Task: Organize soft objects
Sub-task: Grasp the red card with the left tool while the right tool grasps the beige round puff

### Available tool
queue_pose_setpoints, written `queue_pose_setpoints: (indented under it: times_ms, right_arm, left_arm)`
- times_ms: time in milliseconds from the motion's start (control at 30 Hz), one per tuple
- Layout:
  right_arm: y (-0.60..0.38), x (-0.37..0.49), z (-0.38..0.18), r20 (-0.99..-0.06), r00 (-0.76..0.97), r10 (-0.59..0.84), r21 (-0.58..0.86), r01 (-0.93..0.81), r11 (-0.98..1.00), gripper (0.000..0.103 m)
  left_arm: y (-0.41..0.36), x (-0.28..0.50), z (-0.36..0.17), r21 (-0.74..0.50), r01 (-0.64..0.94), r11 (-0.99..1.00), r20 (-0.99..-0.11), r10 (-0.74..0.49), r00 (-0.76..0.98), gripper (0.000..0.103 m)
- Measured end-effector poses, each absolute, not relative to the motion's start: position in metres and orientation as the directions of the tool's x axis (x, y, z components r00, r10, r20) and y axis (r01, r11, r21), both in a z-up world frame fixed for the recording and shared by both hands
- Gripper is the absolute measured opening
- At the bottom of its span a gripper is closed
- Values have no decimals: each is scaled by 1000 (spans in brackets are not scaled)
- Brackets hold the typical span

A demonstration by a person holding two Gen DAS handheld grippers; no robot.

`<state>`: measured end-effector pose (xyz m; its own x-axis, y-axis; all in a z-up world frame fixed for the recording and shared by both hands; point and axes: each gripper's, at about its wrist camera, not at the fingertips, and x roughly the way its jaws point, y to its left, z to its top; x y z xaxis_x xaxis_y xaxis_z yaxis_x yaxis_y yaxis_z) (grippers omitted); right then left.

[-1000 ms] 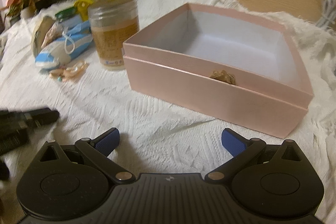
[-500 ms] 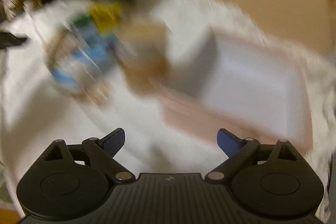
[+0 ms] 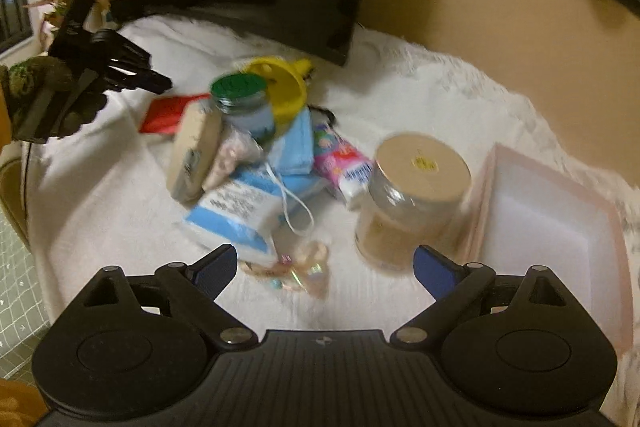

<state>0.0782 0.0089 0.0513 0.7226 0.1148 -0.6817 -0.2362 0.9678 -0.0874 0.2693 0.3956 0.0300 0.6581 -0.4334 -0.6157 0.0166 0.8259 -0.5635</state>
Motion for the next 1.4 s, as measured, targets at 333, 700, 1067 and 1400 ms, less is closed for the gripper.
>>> queue_pose_setpoints:
  times_ms: [333, 700, 1067, 1400]
  right_arm:
    - [8, 78, 43, -700, 706, 111, -60, -214, 975, 96]
    - [11, 58, 39, -700, 706, 106, -101, -245, 964, 96]
    - [3, 45, 35, -702, 705, 107, -104, -250, 963, 96]
    - [4, 50, 41, -677, 725, 124, -94, -253, 963, 95]
  left_arm:
    - [366, 226, 26, -695, 241, 677, -525, -708, 473, 18]
    - [401, 199, 5, -656, -137, 742, -594, -395, 701, 18]
    - [401, 204, -10, -754, -123, 646, -538, -499, 679, 26]
    - [348, 218, 3, -704, -29, 709, -522, -490, 699, 26]
